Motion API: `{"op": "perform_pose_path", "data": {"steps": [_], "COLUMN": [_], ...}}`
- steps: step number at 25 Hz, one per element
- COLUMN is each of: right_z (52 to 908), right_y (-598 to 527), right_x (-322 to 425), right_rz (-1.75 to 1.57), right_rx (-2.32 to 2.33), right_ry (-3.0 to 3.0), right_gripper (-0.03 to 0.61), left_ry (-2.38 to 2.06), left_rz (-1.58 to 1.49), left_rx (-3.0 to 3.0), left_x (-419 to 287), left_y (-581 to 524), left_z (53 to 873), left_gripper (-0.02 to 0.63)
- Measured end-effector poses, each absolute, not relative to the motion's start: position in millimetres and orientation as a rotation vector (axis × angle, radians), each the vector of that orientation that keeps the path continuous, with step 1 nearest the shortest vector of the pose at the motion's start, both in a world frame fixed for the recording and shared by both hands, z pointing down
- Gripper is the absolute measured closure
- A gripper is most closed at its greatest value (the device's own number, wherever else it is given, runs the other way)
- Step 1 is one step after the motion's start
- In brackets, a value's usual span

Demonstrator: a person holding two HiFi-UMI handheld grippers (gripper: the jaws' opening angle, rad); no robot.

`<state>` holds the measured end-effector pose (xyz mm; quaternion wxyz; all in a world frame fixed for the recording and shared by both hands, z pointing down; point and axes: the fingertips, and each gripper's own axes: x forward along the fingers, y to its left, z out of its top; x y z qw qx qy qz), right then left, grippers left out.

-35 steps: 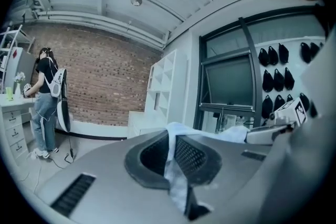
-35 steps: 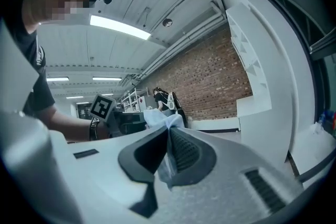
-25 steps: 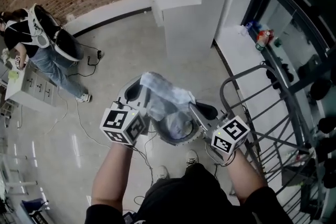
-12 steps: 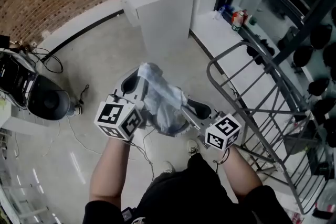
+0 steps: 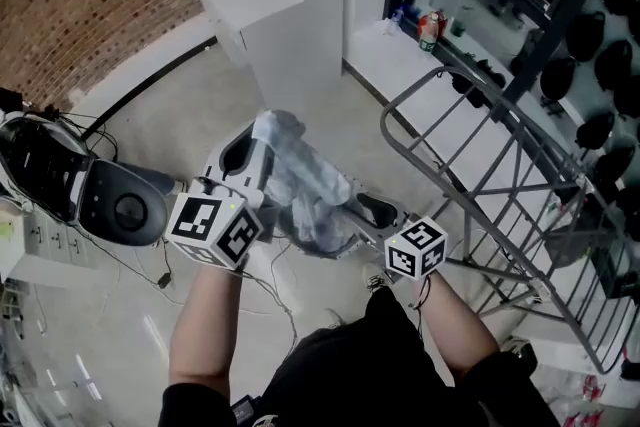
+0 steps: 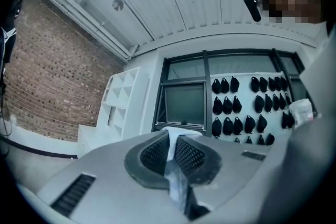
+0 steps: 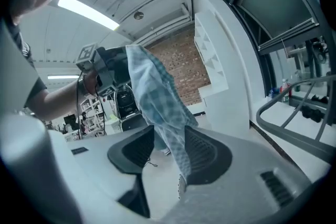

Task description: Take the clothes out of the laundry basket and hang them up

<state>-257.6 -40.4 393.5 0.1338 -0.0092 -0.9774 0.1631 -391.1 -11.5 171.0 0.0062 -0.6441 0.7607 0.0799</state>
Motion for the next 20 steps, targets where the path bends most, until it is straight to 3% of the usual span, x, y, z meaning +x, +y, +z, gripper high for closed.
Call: {"op": "perform_pose_path", "data": {"steps": [7,12,13,17,20], "right_z": [421.8,442.8,444.0,434.1,419.5], "right_y": [-35.8,-33.4,-34.1,-39.3,-50.7], "right_x": [-260.9,-265.8,-264.3,-249.0,-223.9], "right_rz": [0.499,0.528,0.536,0.530,0.509], "right_rx": [0.063,0.077,0.080,0.119,0.160], "right_ry": [-2.794,-2.766,-2.766,-2.804,-2.839], "right_gripper": [0.329,0.326,0.342,0.558,0.563], "left_ry": [2.332,2.287,2.282,2.277,2.287], "left_rz": [0.257,0.248,0.245,0.236,0.248], "left_rx": [-2.063,-2.095,-2.099,-2.093,-2.067], "left_x": [-365.8,-344.2,-340.3,-328.1,-319.9], "left_y": [7.2,7.8,7.7,10.3,11.2], "left_z": [140.6,133.7,132.5,129.1,126.5], "left_gripper": [0.601,0.601,0.601,0.601,0.601]}}
